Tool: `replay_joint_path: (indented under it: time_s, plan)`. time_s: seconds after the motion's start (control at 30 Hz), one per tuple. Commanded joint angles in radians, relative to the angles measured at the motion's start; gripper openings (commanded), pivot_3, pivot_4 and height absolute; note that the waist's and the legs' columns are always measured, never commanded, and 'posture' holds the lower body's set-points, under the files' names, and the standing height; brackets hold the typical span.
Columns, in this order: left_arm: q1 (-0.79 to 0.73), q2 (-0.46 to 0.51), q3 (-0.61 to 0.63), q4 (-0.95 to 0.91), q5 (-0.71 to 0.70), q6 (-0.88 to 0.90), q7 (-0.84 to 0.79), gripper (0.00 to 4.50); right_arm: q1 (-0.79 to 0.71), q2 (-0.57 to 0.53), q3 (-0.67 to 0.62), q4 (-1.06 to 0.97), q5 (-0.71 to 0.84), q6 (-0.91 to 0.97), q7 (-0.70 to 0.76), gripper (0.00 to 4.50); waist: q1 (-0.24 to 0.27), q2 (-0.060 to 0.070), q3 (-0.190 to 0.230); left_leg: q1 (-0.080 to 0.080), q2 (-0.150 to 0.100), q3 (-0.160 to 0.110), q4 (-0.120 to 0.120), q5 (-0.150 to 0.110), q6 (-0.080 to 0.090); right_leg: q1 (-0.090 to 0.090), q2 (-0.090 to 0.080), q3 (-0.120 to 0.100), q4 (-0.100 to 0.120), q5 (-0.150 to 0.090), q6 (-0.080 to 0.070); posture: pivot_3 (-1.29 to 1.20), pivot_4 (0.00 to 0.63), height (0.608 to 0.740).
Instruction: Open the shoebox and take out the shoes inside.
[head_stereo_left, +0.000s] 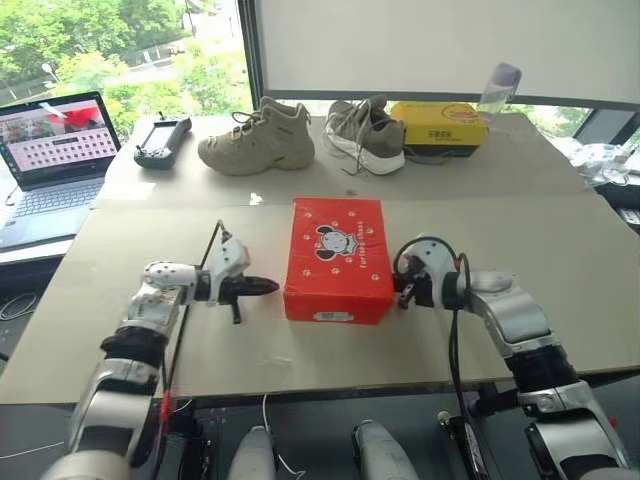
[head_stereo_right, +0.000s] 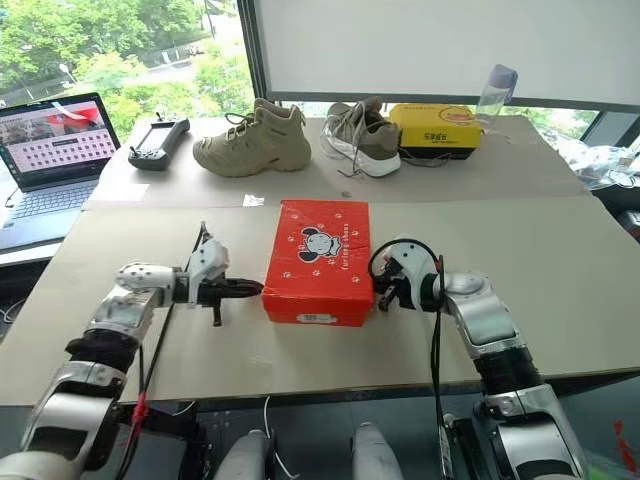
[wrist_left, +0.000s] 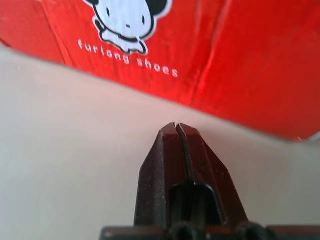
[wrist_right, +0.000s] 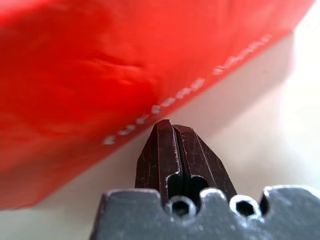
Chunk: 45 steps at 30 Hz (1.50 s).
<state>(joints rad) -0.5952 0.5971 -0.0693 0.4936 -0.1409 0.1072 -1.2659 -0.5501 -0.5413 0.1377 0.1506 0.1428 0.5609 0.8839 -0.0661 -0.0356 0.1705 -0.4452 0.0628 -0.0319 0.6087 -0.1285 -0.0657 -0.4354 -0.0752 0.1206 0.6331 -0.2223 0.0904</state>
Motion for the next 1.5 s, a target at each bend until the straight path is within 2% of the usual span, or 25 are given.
replay_joint_path:
  time_s: [0.03, 0.17, 0.27, 0.4, 0.47, 0.53, 0.57, 0.73, 1.07, 1.17, 1.3, 1.37, 1.43, 1.5]
  plan:
    - [0.033, 0.036, 0.041, -0.139, -0.037, 0.051, 0.029, 0.02, -0.041, -0.005, -0.023, 0.012, 0.015, -0.04, 0.014, 0.0, 0.003, 0.0, 0.0, 0.0, 0.0, 0.0, 0.0, 0.0, 0.0, 0.0, 0.0, 0.0, 0.0, 0.0, 0.0, 0.0, 0.15, 0.712]
    - [0.185, 0.106, 0.134, -0.414, -0.15, 0.212, 0.047, 0.02, -0.065, -0.011, -0.019, 0.06, 0.005, -0.067, 0.025, 0.0, 0.0, 0.0, 0.0, 0.0, 0.0, 0.0, 0.0, 0.0, 0.0, 0.0, 0.0, 0.0, -0.001, 0.0, 0.0, 0.0, 0.15, 0.712]
    - [0.323, 0.149, 0.254, -0.676, -0.355, 0.432, 0.065, 0.02, -0.061, -0.02, -0.032, 0.051, 0.033, -0.064, 0.059, 0.0, -0.008, 0.0, 0.0, 0.0, 0.001, 0.0, -0.002, 0.0, 0.001, -0.001, 0.0, 0.0, -0.001, 0.0, -0.001, 0.0, 0.15, 0.712]
    - [0.466, 0.167, 0.432, -0.929, -0.651, 0.701, 0.174, 0.02, -0.049, -0.024, -0.06, 0.023, 0.11, -0.043, 0.14, 0.0, -0.004, 0.0, 0.001, 0.001, 0.002, 0.0, 0.0, -0.001, 0.001, -0.001, 0.002, 0.0, 0.004, -0.002, -0.002, 0.0, 0.15, 0.712]
    - [0.524, 0.165, 0.497, -1.01, -0.771, 0.781, 0.233, 0.02, -0.052, -0.023, -0.077, 0.011, 0.156, -0.022, 0.171, 0.0, -0.003, -0.001, 0.001, 0.004, 0.002, 0.0, 0.0, -0.001, 0.001, 0.001, 0.001, 0.0, 0.005, -0.003, -0.001, 0.0, 0.15, 0.712]
    - [0.568, 0.169, 0.526, -1.059, -0.827, 0.814, 0.272, 0.02, -0.061, -0.023, -0.084, 0.01, 0.179, -0.01, 0.189, 0.0, -0.004, -0.001, 0.001, 0.006, 0.002, 0.0, 0.001, -0.001, 0.001, 0.003, 0.001, 0.0, 0.006, -0.005, -0.005, 0.0, 0.15, 0.712]
    - [0.582, 0.169, 0.532, -1.075, -0.84, 0.82, 0.292, 0.02, -0.066, -0.022, -0.087, 0.01, 0.189, -0.005, 0.196, 0.0, -0.004, -0.001, 0.001, 0.007, 0.002, 0.0, 0.002, -0.001, 0.001, 0.004, 0.001, 0.0, 0.007, -0.008, -0.01, 0.0, 0.15, 0.712]
    - [0.619, 0.16, 0.506, -1.115, -0.86, 0.811, 0.365, 0.02, -0.112, -0.008, -0.109, 0.051, 0.228, 0.014, 0.201, 0.0, -0.008, -0.001, 0.001, 0.015, 0.002, 0.0, 0.002, -0.001, 0.0, 0.01, 0.002, 0.0, 0.008, -0.009, -0.012, 0.0, 0.15, 0.712]
    - [0.621, 0.173, 0.462, -1.122, -0.869, 0.784, 0.394, 0.02, -0.182, -0.019, -0.117, 0.048, 0.251, 0.033, 0.198, 0.0, -0.006, -0.002, 0.001, 0.016, 0.002, 0.0, 0.0, -0.001, 0.0, 0.01, 0.002, 0.0, 0.007, -0.01, -0.013, 0.0, 0.15, 0.712]
    - [0.612, 0.174, 0.439, -1.122, -0.859, 0.774, 0.393, 0.02, -0.221, -0.044, -0.085, 0.0, 0.233, 0.034, 0.214, 0.0, -0.005, -0.002, 0.001, 0.016, 0.002, 0.0, 0.0, -0.001, 0.0, 0.01, 0.001, 0.0, 0.007, -0.01, -0.013, 0.0, 0.15, 0.712]
    - [0.594, 0.173, 0.403, -1.115, -0.842, 0.755, 0.396, 0.02, -0.367, -0.061, -0.049, -0.149, 0.269, 0.071, 0.265, 0.0, -0.012, 0.0, 0.005, 0.015, 0.002, 0.001, 0.0, -0.001, 0.0, 0.008, 0.001, 0.001, 0.008, -0.01, -0.013, 0.0, 0.15, 0.712]
    - [0.587, 0.174, 0.401, -1.111, -0.844, 0.751, 0.402, 0.02, -0.4, -0.043, -0.009, -0.185, 0.254, 0.071, 0.264, 0.0, -0.015, 0.0, 0.005, 0.015, 0.003, 0.001, -0.001, -0.001, 0.0, 0.007, 0.002, 0.001, 0.008, -0.011, -0.013, 0.0, 0.15, 0.712]
    - [0.577, 0.175, 0.406, -1.11, -0.857, 0.754, 0.415, 0.02, -0.473, 0.047, 0.051, -0.165, 0.197, 0.027, 0.201, 0.0, -0.013, -0.002, 0.003, 0.015, 0.005, 0.001, -0.002, -0.002, 0.0, 0.007, 0.004, 0.0, 0.008, -0.012, -0.015, 0.0, 0.15, 0.712]
    - [0.567, 0.171, 0.41, -1.107, -0.873, 0.758, 0.431, 0.02, -0.556, 0.148, 0.057, -0.098, 0.172, -0.001, 0.123, 0.0, -0.021, -0.002, 0.003, 0.016, 0.006, 0.001, -0.001, -0.004, -0.001, 0.008, 0.005, 0.0, 0.008, -0.013, -0.015, 0.0, 0.15, 0.712]
